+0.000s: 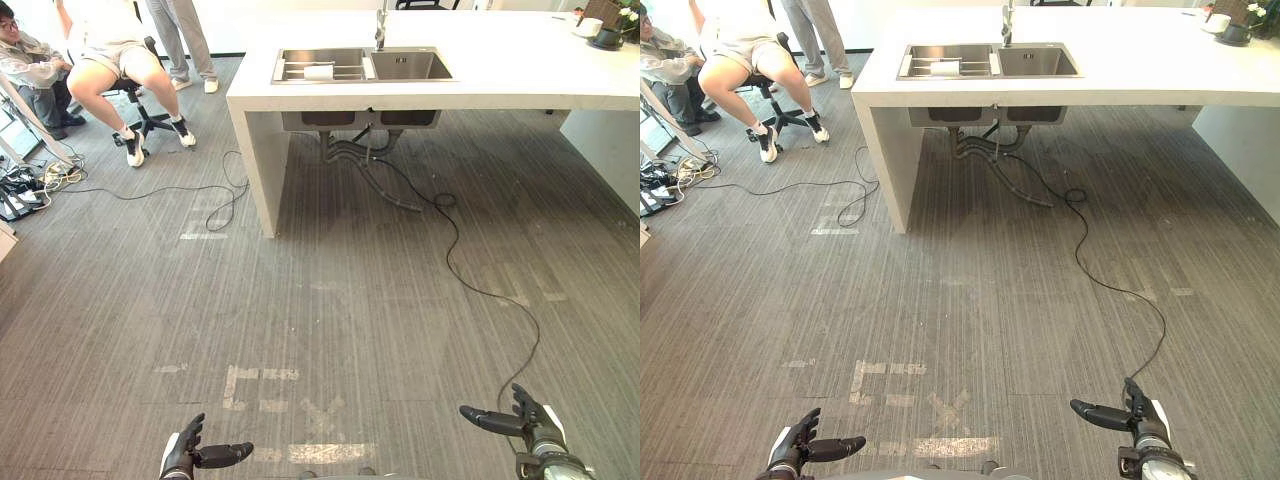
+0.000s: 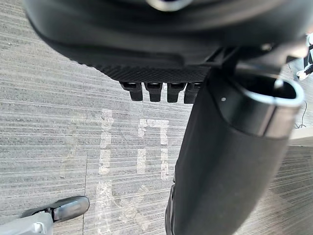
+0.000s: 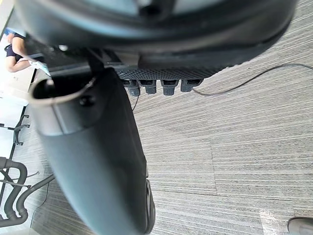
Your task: Walk over to the sink, pick up the cup, carry it to the dishwasher, place the cup inside the dishwasher, then close the dishwasher door
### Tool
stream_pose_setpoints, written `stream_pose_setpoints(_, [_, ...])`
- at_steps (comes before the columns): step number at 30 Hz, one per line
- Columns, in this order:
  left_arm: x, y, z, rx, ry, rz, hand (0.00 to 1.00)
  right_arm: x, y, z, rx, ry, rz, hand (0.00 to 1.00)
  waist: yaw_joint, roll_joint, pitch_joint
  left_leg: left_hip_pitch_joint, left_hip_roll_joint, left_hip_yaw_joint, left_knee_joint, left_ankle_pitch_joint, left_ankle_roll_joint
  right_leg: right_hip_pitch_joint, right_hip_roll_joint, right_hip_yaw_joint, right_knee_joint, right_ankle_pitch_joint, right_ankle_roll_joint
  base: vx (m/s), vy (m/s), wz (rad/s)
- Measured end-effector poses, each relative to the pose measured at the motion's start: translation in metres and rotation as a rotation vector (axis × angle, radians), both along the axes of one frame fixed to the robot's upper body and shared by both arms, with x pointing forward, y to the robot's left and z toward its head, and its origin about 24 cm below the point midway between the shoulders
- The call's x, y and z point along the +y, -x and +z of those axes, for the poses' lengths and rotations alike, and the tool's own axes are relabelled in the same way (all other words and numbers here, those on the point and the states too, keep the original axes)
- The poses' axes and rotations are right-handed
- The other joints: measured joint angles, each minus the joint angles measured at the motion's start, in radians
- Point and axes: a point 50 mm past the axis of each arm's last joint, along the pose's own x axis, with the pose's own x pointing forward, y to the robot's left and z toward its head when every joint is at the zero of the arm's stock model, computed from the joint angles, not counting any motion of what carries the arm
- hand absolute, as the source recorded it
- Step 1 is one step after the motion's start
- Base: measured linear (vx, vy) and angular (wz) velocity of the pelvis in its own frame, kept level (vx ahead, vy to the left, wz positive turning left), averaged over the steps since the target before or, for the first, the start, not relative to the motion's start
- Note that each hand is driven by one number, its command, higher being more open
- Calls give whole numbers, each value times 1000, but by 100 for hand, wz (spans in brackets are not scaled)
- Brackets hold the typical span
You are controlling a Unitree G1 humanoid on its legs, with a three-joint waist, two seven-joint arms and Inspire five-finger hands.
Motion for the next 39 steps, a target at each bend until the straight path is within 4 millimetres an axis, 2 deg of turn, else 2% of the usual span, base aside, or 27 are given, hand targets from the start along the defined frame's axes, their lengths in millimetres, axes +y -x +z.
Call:
stream_pose_setpoints(15, [-1, 3, -2, -4, 16, 59, 100, 8, -1, -7, -6, -53, -37, 100, -1, -7, 5, 26, 0, 7, -8, 0, -1, 24, 1, 12, -14, 5, 1, -6, 0, -2])
stream_pose_setpoints(25, [0, 6, -2, -7, 17, 86, 100, 10, 0, -8, -4, -63, -39, 100, -1, -8, 18, 65, 2, 35, -8, -11, -16, 51, 3, 42, -13, 6, 0, -31, -8, -9])
stream_pose_setpoints(30, [0, 7, -2, -4, 16, 91, 100, 17, 0, -12, 1, -86, -46, 100, 2, -9, 33, 64, 9, 52, -8, -17, -13, 48, 10, 49, -13, 6, -1, -39, -31, -8])
stream_pose_setpoints(34, [-2, 11, -3, 7, 24, 96, 100, 23, 1, -15, 1, -105, -50, 100, 9, -9, 33, 53, 16, 73, -6, -31, -11, 32, 18, 66, -14, 1, -4, 10, -35, -14])
stream_pose_setpoints(39, [-4, 6, -2, -13, 28, 93, 100, 20, 1, -14, -9, -104, -74, 100, 23, -9, 33, 3, 19, 91, 37, -70, -2, -5, 20, 85, -10, -10, -3, 64, -12, -13])
